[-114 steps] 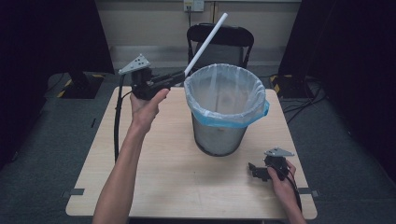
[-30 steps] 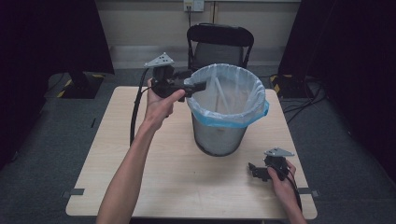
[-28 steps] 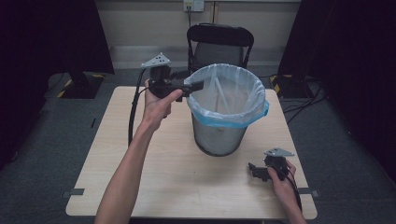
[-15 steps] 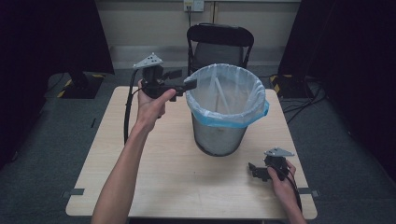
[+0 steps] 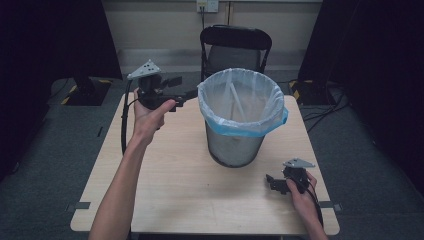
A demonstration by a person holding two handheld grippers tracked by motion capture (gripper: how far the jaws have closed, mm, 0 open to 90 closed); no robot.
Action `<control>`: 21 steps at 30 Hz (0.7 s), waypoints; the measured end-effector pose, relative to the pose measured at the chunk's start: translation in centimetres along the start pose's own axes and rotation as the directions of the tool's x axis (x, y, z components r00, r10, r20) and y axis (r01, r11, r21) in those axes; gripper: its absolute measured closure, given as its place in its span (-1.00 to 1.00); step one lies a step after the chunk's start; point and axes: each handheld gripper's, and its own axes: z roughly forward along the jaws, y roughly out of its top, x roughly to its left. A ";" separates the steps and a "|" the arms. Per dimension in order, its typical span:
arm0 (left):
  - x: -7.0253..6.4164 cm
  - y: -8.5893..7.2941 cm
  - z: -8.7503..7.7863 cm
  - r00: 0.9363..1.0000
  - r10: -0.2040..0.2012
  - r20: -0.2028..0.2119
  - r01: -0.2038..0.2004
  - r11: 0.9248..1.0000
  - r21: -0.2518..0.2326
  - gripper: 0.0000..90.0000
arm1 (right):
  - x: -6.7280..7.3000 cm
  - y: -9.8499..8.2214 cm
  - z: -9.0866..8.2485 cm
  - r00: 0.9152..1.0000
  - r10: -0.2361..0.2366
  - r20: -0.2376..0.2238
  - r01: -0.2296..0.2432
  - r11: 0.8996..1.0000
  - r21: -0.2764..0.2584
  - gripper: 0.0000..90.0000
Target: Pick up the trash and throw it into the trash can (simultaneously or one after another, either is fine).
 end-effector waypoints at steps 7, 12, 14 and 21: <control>1.1 -1.0 -1.5 0.999 -0.011 -0.052 0.011 1.000 0.003 -0.58 | 0.0 0.0 0.0 1.000 0.000 0.000 0.000 1.000 0.000 -0.74; 1.9 -1.7 -2.4 0.997 -0.027 -0.076 0.027 1.000 0.004 -0.60 | 0.0 0.0 0.0 1.000 -0.002 0.000 0.002 1.000 0.001 -0.74; 2.2 -2.4 -2.9 0.995 -0.021 -0.097 0.022 1.000 0.017 -0.60 | 0.0 0.0 0.0 1.000 -0.002 0.000 0.002 1.000 0.001 -0.74; 2.9 -4.1 -4.4 0.993 -0.030 -0.117 0.034 0.999 0.029 -0.64 | 0.0 0.0 0.0 1.000 -0.002 0.000 0.002 1.000 0.001 -0.74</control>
